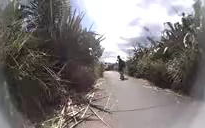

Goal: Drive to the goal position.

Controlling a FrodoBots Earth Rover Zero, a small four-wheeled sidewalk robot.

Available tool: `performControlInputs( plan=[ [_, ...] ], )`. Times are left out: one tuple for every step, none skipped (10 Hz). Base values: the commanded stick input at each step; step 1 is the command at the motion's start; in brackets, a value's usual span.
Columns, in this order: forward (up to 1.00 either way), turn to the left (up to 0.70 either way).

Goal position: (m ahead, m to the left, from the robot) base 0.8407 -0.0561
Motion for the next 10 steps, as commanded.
performControlInputs(
  plan=[
    [0.50,-0.19],
    [0.50,-0.19],
    [0.50,-0.20],
    [0.50,-0.22],
    [0.50,-0.22],
    [0.50,-0.22],
    [0.50,-0.22],
    [0.50,-0.22],
    [0.50,-0.23],
    [0.50,-0.22]
  ],
)
